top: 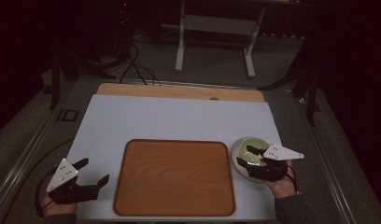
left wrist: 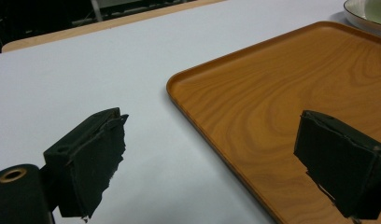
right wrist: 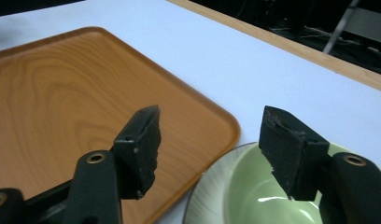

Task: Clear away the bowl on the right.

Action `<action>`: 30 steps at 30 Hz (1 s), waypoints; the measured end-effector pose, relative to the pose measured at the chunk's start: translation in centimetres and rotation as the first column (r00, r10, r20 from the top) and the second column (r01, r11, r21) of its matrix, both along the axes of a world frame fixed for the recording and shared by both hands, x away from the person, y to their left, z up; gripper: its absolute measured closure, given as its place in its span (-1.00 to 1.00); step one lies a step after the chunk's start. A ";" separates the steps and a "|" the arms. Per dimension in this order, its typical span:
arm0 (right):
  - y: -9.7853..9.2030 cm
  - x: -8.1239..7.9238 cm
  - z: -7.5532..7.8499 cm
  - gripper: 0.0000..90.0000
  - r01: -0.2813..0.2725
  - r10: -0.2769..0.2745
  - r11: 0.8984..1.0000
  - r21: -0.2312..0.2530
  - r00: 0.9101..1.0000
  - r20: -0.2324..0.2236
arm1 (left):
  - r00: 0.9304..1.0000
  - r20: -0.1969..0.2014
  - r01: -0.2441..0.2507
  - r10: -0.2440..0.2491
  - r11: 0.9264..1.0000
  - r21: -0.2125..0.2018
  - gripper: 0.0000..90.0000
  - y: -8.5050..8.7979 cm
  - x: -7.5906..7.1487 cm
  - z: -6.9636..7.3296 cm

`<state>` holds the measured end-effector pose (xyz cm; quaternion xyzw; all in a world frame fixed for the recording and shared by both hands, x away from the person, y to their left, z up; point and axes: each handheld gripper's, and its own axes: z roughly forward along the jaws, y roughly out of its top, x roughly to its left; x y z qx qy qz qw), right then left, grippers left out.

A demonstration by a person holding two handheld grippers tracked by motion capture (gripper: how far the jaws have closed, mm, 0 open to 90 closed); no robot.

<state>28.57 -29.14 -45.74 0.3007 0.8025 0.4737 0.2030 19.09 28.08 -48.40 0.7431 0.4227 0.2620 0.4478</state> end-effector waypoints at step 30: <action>-3.9 2.7 0.5 -0.34 0.104 -0.104 0.993 -0.056 0.995 -0.009 | 1.000 0.002 -0.010 0.010 1.000 -0.003 -0.81 0.1 0.0 0.0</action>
